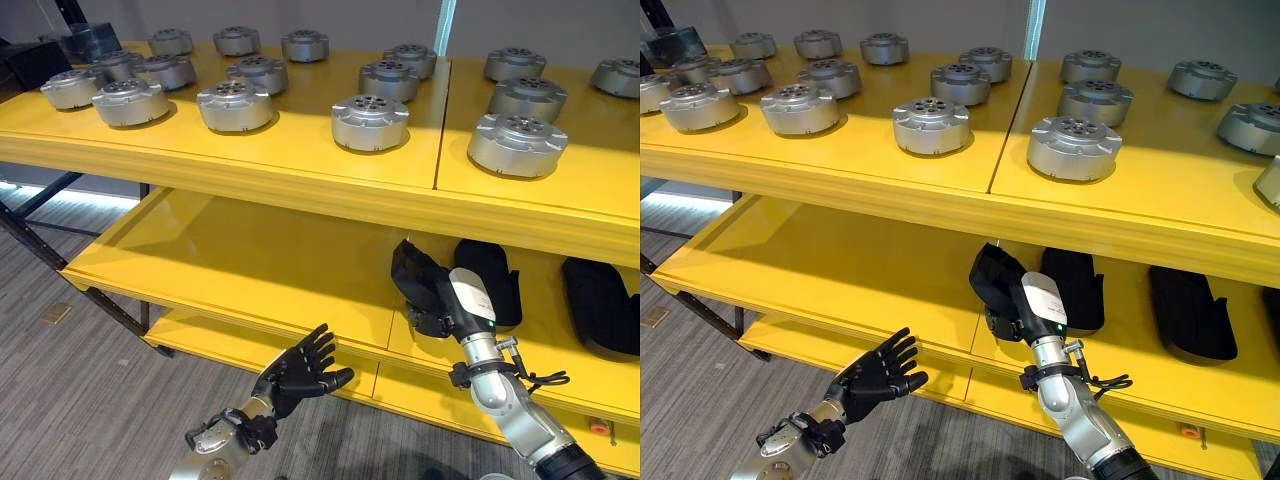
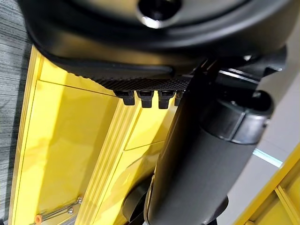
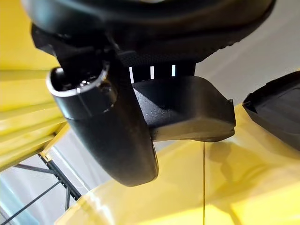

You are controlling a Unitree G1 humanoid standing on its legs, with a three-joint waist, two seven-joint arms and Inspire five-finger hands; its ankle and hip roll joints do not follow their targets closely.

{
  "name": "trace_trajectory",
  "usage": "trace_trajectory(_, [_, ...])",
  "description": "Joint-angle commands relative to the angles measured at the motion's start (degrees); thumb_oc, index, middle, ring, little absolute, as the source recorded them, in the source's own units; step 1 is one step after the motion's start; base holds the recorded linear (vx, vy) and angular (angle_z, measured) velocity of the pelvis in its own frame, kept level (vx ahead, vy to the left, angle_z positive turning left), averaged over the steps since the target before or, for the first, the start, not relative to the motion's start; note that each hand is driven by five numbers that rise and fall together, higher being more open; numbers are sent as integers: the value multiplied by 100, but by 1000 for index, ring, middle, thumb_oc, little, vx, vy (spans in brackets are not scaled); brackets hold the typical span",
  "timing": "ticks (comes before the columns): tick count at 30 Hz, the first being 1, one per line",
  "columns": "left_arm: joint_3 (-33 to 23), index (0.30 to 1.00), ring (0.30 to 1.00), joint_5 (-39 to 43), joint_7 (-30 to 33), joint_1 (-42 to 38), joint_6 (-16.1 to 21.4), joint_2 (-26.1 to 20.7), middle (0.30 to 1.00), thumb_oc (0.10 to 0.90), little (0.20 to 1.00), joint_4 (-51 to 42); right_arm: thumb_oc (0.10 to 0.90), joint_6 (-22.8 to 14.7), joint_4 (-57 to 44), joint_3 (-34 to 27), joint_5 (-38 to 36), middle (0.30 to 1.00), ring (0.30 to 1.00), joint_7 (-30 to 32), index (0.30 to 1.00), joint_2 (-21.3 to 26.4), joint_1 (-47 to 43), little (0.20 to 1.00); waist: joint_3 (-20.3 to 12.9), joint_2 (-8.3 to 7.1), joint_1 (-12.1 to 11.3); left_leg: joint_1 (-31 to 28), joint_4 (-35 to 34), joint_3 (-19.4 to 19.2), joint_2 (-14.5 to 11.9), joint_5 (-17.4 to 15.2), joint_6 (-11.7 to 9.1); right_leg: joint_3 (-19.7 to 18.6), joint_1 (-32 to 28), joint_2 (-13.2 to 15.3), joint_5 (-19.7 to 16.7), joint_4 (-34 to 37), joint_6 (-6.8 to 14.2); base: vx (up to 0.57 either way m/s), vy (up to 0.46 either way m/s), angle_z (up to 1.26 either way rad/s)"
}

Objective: Move parts from the plastic box to the shelf.

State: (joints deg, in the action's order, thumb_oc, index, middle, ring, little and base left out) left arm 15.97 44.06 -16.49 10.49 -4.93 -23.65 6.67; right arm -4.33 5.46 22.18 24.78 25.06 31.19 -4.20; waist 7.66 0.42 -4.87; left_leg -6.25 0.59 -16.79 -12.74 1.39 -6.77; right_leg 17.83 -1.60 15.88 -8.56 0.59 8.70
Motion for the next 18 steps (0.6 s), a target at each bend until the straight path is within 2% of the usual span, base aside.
trace_trajectory(1, [-242, 1000, 1000, -7, -53, -399, 631, -206, 1000, 900, 1000, -611, 400, -510, -310, -245, 262, 300, 300, 372, 300, 43, -786, 300, -208, -96, -87, 46, 263, -163, 113, -313, 335, 142, -585, -340, 1313, -580, -370, 9, -76, 0])
trace_trajectory(6, [-391, 1000, 1000, -52, 181, -376, 685, -290, 1000, 900, 1000, -655, 400, -546, -334, -170, 239, 300, 300, 253, 300, 61, -853, 300, -124, -98, -117, 96, 642, -166, 278, -545, 416, 197, -572, -403, 1512, -860, -455, 10, -104, 6])
trace_trajectory(8, [-424, 1000, 1000, -31, 220, -409, 725, -285, 1000, 900, 1000, -649, 400, -512, -404, -169, 231, 300, 300, 215, 300, 75, -877, 300, -34, -134, -146, 336, 1210, -114, 299, -676, 379, 170, -577, -399, 1516, -898, -515, -54, -42, 13])
trace_trajectory(9, [-496, 1000, 1000, -67, 188, -467, 792, -233, 1000, 900, 1000, -620, 400, -507, -446, -136, 271, 300, 300, 161, 300, 109, -953, 300, 115, -171, -248, 802, 1940, 302, 287, -671, 273, 7, -567, -394, 1509, -955, -569, -57, 8, 10])
trace_trajectory(10, [-525, 1000, 1000, -95, 176, -476, 783, -207, 1000, 900, 1000, -611, 400, -502, -426, -111, 255, 300, 300, 141, 300, 122, -1005, 300, 124, -182, -272, 870, 1945, 401, 228, -608, 259, -38, -549, -387, 1499, -953, -574, -56, 69, 12])
trace_trajectory(11, [-564, 1000, 1000, -151, 195, -483, 763, -173, 1000, 900, 1000, -600, 400, -491, -401, -72, 228, 300, 300, 108, 300, 135, -1080, 300, 132, -180, -291, 898, 1884, 487, 109, -556, 232, -85, -530, -378, 1519, -977, -571, 24, 326, 9])
trace_trajectory(12, [-608, 1000, 1000, -199, 211, -459, 706, -145, 1000, 900, 1000, -631, 400, -452, -420, -14, 251, 300, 300, 42, 300, 145, -1161, 300, 45, -133, -269, 677, 1142, 471, -334, -283, 168, -94, -478, -327, 1570, -1012, -532, 49, 399, 11])
trace_trajectory(13, [-606, 1000, 1000, -209, 214, -439, 698, -148, 1000, 900, 1000, -657, 400, -443, -447, 4, 285, 300, 300, 29, 300, 149, -1162, 300, 17, -107, -259, 598, 859, 456, -502, -76, 106, -96, -469, -304, 1587, -1027, -511, 91, 517, 10])
trace_trajectory(15, [-596, 1000, 1000, -309, 189, -381, 703, -135, 1000, 900, 1000, -695, 400, -471, -545, 38, 449, 300, 300, -1, 300, 180, -1136, 300, -22, -25, -228, 507, 380, 537, -924, 612, -79, -176, -419, -242, 1691, -1164, -495, 80, 551, 14])
trace_trajectory(16, [-580, 1000, 1000, -393, 207, -379, 743, -148, 1000, 900, 1000, -676, 400, -501, -562, 46, 476, 300, 300, -12, 300, 226, -1135, 300, -19, 14, -211, 553, 340, 668, -1016, 778, -103, -257, -351, -197, 1768, -1320, -493, 58, 855, 3])
trace_trajectory(17, [-501, 1000, 1000, -628, 93, -426, 992, -272, 1000, 900, 1000, -546, 400, -576, -506, 86, 442, 300, 300, -22, 300, 378, -1202, 300, -8, 87, -141, 407, 200, 660, -966, 451, -94, -270, -121, -72, 1874, -1702, -444, 27, 648, -7])
trace_trajectory(18, [-494, 1000, 1000, -641, 64, -437, 1018, -285, 1000, 900, 1000, -528, 400, -586, -499, 85, 444, 300, 300, -23, 300, 387, -1201, 300, 0, 88, -143, 396, 205, 642, -961, 434, -95, -281, -85, -38, 1890, -1770, -432, -10, 701, -9])
